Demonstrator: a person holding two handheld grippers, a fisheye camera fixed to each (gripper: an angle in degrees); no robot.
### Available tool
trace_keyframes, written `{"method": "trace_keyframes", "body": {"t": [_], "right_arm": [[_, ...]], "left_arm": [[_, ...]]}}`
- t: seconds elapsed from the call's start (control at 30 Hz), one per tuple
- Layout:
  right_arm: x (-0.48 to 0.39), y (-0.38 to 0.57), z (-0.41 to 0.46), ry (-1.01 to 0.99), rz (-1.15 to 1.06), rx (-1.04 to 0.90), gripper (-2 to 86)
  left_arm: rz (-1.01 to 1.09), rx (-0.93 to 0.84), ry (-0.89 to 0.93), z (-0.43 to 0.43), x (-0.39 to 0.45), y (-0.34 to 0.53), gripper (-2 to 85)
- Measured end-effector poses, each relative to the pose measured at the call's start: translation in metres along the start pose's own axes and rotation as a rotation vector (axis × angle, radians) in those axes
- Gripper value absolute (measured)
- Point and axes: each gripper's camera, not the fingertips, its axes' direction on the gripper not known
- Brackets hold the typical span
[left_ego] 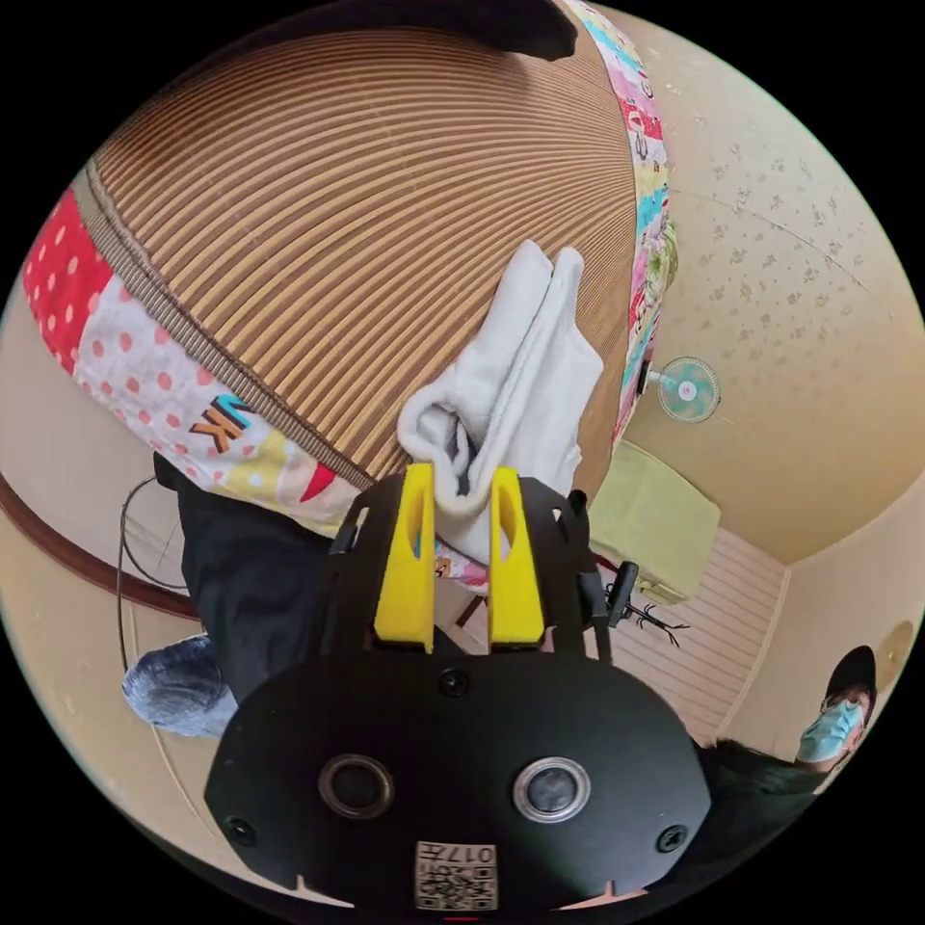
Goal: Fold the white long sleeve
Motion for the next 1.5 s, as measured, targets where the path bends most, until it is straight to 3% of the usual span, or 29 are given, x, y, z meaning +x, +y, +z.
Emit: {"method": "trace_keyframes", "body": {"t": [0.07,0.2,0.33,0.43,0.57,0.73,0.8,0.93,1.03,1.17,1.23,1.3,1.37,1.5], "right_arm": [[0.014,0.003,-0.011,-0.06,0.007,-0.001,0.2],[0.034,0.019,-0.036,-0.134,-0.074,-0.022,0.3],[0.059,0.037,-0.055,-0.141,-0.085,-0.042,0.4],[0.091,0.055,-0.066,-0.16,-0.036,-0.066,0.6],[0.143,0.083,-0.084,-0.252,0.081,-0.079,1.7],[0.191,0.102,-0.104,-0.555,0.233,-0.029,7.6],[0.211,0.102,-0.104,-0.821,0.335,0.024,12.2],[0.229,0.096,-0.089,-1.167,0.52,0.105,17.8],[0.235,0.086,-0.079,-1.28,0.664,0.16,21.1],[0.239,0.07,-0.077,-1.419,0.785,0.314,25.5],[0.239,0.063,-0.088,-1.506,0.783,0.46,25.0],[0.222,0.04,-0.103,-1.529,0.723,0.44,19.5],[0.195,0.023,-0.12,-1.451,0.668,0.389,14.3],[0.091,-0.044,-0.149,-1.52,0.452,0.368,11.8]], "left_arm": [[0.126,0.061,0.007,-0.005,0.047,0.006,5.3],[0.638,-0.122,-0.067,0.043,0.21,0.044,5.2],[1.103,-0.445,-0.196,0.157,0.307,0.127,5.8],[1.188,-0.73,-0.196,0.23,0.306,0.171,9.2],[1.131,-0.784,-0.115,0.238,0.283,0.174,8.7],[0.594,-0.494,-0.245,0.193,0.192,0.078,15.1],[0.475,-0.478,-0.319,0.195,0.159,0.054,17.4],[0.29,-0.708,-0.291,0.25,0.097,0.03,18.6],[0.131,-0.829,-0.114,0.278,0.067,0.032,10.8],[0.226,-0.927,0.01,0.273,0.088,0.044,6.7],[0.397,-1.008,0.005,0.253,0.122,0.06,6.2],[0.515,-1.042,-0.035,0.228,0.143,0.071,6.1],[0.59,-1.0,-0.046,0.193,0.158,0.072,6.1],[0.645,-0.774,-0.013,0.08,0.176,0.032,7.5]]}}
